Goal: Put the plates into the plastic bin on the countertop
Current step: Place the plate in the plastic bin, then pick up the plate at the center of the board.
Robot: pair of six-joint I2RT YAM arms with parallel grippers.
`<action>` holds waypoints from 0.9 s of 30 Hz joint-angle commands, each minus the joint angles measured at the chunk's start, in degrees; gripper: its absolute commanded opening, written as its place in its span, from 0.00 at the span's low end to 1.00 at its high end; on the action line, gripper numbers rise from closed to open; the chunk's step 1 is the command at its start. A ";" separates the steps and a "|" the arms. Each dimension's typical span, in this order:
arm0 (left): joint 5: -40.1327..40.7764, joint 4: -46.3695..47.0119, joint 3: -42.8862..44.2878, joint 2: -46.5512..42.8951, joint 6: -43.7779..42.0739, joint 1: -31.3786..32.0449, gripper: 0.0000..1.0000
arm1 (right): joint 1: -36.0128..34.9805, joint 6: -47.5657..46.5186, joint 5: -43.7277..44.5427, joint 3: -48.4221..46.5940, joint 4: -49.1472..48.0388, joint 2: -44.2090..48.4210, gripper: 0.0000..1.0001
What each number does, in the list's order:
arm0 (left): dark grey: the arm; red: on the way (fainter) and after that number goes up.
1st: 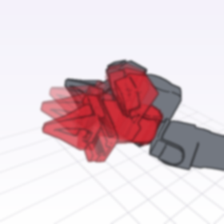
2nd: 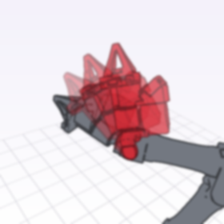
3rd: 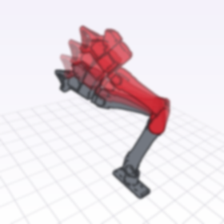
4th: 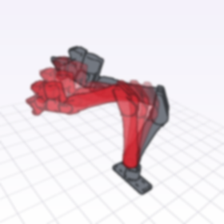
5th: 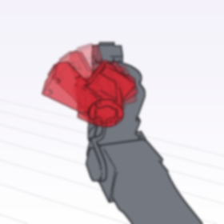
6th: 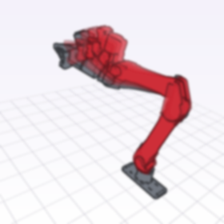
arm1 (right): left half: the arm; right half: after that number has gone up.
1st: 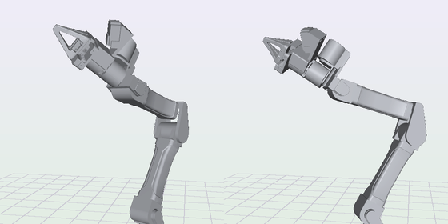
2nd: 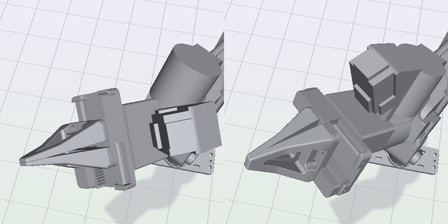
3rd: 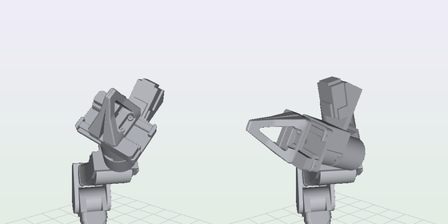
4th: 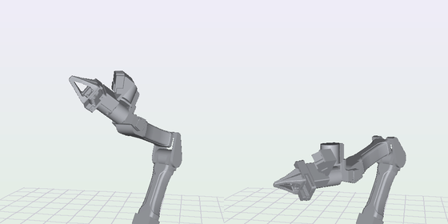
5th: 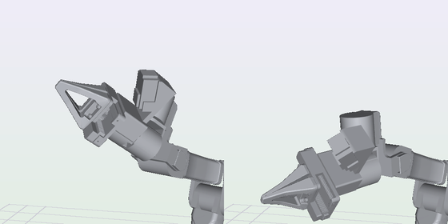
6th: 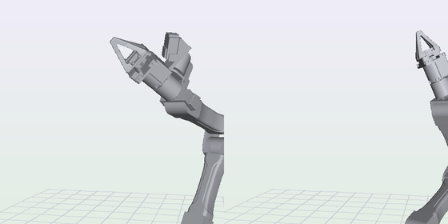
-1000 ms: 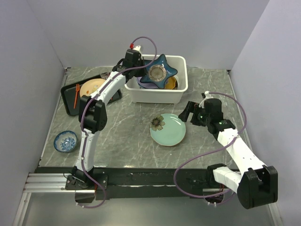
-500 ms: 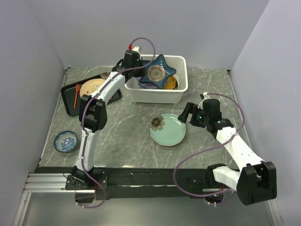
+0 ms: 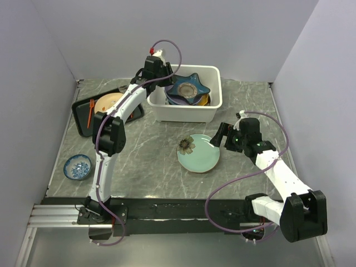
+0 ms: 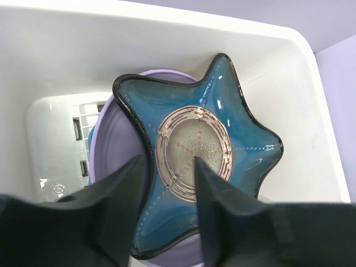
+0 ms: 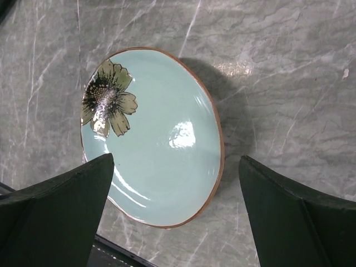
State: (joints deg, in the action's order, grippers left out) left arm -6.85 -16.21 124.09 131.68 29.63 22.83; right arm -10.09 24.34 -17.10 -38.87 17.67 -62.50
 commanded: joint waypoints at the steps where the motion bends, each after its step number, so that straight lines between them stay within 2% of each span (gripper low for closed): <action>1: -1.23 2.32 0.54 -5.03 -0.09 -0.24 0.50 | 0.33 -0.17 -0.12 1.08 -0.27 2.11 1.00; 10: -2.46 3.37 -2.53 -11.26 -0.27 -0.24 0.60 | 0.33 0.27 0.40 1.87 0.96 4.14 1.00; 19: -7.30 11.54 -22.74 -28.13 3.07 0.20 0.62 | 0.24 0.45 0.40 2.49 2.02 3.00 1.00; 27: -7.47 9.88 -36.19 -37.71 1.31 2.13 0.64 | 0.33 -0.17 0.76 2.48 2.63 -1.13 0.94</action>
State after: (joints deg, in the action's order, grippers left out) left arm -12.86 -7.03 92.79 97.86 31.18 23.75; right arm -10.09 24.56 -16.97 -36.93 20.14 -61.52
